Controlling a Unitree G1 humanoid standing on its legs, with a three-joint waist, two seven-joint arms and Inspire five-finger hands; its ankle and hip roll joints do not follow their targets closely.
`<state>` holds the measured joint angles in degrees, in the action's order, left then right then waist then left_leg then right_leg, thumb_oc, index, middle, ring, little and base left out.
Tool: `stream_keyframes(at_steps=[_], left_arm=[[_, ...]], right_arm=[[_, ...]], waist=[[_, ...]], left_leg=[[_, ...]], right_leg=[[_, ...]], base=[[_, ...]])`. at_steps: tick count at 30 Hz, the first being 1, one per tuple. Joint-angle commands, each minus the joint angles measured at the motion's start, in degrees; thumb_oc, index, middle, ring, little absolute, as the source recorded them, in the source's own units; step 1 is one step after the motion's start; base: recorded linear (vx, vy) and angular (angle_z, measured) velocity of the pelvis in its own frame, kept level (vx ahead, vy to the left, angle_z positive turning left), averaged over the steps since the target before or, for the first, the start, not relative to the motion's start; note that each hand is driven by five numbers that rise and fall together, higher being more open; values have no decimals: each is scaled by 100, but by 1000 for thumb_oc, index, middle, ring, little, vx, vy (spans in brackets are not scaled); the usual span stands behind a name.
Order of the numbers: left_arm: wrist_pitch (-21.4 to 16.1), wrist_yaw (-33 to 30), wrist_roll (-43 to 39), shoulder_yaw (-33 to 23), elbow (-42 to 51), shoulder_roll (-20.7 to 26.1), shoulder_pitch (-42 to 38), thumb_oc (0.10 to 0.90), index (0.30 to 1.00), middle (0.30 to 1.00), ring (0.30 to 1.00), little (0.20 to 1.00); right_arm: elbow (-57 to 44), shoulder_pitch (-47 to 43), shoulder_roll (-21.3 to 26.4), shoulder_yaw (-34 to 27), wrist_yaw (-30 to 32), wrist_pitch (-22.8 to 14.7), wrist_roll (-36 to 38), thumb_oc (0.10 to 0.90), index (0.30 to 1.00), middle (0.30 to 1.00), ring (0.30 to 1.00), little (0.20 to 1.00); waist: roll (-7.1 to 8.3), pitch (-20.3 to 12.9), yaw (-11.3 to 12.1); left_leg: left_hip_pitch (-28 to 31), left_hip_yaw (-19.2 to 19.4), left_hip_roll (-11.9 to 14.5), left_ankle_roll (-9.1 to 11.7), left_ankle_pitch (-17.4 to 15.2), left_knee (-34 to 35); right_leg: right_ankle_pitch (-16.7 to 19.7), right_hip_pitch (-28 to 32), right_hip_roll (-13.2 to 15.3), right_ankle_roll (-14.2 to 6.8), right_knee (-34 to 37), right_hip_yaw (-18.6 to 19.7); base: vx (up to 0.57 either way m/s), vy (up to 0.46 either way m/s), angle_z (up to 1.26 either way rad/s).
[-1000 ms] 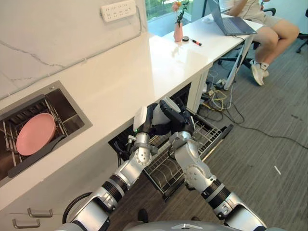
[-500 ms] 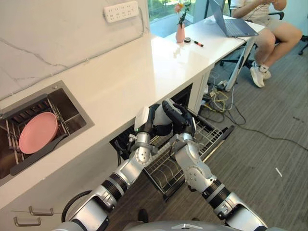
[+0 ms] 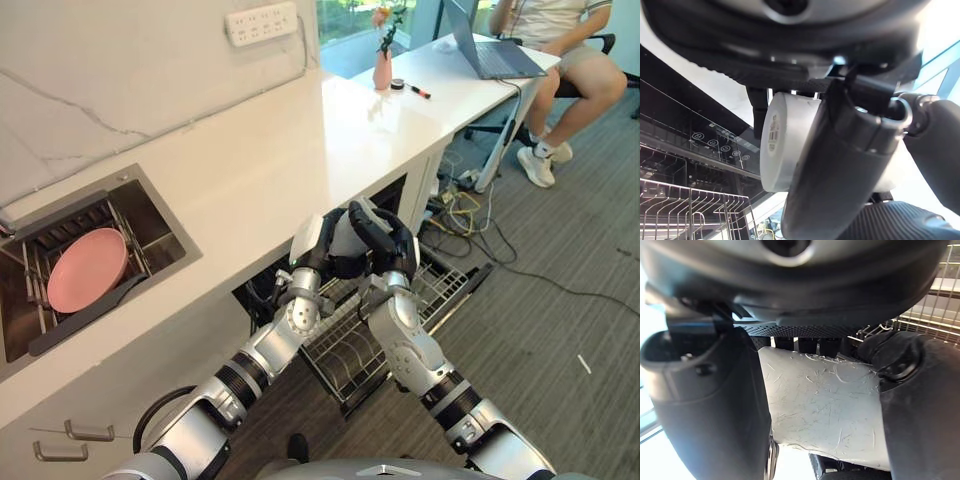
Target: Place the dishes in the dishwasher.
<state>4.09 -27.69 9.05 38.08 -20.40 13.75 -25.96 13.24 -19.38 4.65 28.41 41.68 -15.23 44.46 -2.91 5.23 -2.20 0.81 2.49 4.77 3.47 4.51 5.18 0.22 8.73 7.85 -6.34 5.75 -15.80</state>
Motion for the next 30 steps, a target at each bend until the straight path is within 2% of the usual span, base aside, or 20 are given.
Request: stream_keyframes(at_steps=[1,9,13,16,25,30], left_arm=[[-869,123,849,596,37,-214,-1214,800,900,900,900,900],[-847,345,1027,560,180,-40,-1069,800,900,900,900,900],[-868,356,1038,376,330,137,-900,800,900,900,900,900],[-925,341,980,45,612,425,-569,800,900,900,900,900],[-988,449,1110,-217,945,721,-20,800,900,900,900,900],[-1088,520,1001,-677,1338,1065,686,800,900,900,900,900]], right_arm=[[-36,-1087,-397,-255,-70,-182,-742,400,300,300,300,300],[114,-1080,-418,-349,-138,-150,-803,400,300,300,300,300],[160,-1105,-353,-522,-29,-174,-951,400,300,300,300,300],[242,-1125,-239,-828,110,-168,-1174,400,300,300,300,300],[313,-1048,56,-1411,333,-129,-1495,400,300,300,300,300],[304,-857,372,-1914,497,-53,-1861,400,300,300,300,300]], waist=[[206,-202,119],[179,-202,160],[159,-196,178],[147,-184,230],[165,-172,315],[182,-161,390]], left_leg=[[527,368,301,301,-529,-18],[509,300,330,329,-485,-18],[498,274,335,343,-463,-18],[483,234,351,358,-441,-18],[405,110,338,376,-416,-18],[348,11,326,399,-392,-18]], right_leg=[[-164,89,188,-218,-75,87],[-219,123,170,-194,-75,-24],[-239,119,161,-192,-75,-73],[-258,122,150,-189,-75,-119],[-270,124,137,-175,-75,-214],[-280,127,117,-161,-75,-306]], base=[[-9,-13,5],[-5,-14,8],[-2,-4,2],[-6,-3,2],[-3,-9,12],[-3,-12,8]])
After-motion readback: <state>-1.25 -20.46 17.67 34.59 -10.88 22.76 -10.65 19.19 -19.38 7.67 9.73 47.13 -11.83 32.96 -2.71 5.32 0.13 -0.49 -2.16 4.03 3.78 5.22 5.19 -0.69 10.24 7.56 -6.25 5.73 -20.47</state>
